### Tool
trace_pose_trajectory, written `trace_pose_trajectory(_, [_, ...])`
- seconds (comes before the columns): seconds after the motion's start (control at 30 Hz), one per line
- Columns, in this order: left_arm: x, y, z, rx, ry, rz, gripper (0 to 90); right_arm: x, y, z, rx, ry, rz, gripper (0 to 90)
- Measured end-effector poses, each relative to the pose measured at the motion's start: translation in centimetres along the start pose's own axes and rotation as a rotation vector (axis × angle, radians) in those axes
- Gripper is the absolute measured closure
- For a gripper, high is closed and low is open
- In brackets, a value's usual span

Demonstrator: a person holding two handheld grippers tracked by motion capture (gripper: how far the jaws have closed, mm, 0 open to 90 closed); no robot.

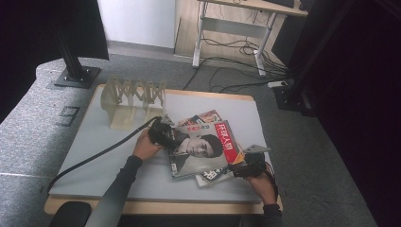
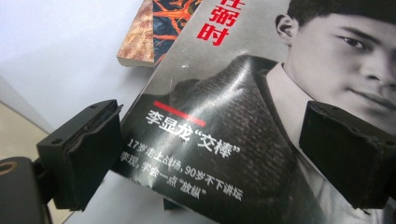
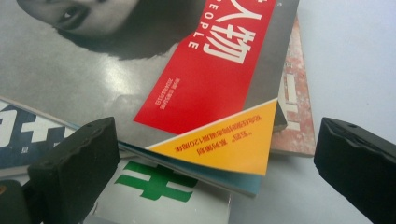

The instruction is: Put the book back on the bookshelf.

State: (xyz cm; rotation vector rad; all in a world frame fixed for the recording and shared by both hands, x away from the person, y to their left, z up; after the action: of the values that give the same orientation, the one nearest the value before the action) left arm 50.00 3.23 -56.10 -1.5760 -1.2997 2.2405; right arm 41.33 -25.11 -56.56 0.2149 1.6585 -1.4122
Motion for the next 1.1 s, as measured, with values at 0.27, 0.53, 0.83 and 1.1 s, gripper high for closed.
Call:
trace_pose_trajectory(0.27, [0.2,0.3,-0.3,-0.010,0.002,-0.010,8.5,0.1,0.2,0.2,-0.007,0.011,0.002,0.0])
trace_pose_trajectory(0.53, [0.8,0.1,0.5,0.008,0.026,-0.049,10.2,-0.4,0.6,1.1,0.016,0.015,-0.008,0.0])
trace_pose_trajectory(0.83, [0.5,0.5,-1.4,-0.004,-0.018,-0.029,6.0,-0.5,0.8,1.4,0.008,0.021,-0.015,0.0])
trace_pose_trajectory(1.1, [1.0,0.3,-0.7,0.010,-0.025,-0.064,5.5,-0.7,0.9,1.8,0.029,0.013,-0.017,0.0])
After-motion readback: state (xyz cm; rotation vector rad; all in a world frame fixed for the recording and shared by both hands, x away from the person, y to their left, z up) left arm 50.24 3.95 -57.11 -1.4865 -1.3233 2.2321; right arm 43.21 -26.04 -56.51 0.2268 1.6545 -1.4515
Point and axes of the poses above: each handheld gripper's, and its own axes: y roughly forward along the jaws, x roughly out of its underside, z roughly to its right, the point moved 9 cm from there along y, roughly forward along the jaws, and after that the axes turned 4 degrees about x, right-handed, at the moved point
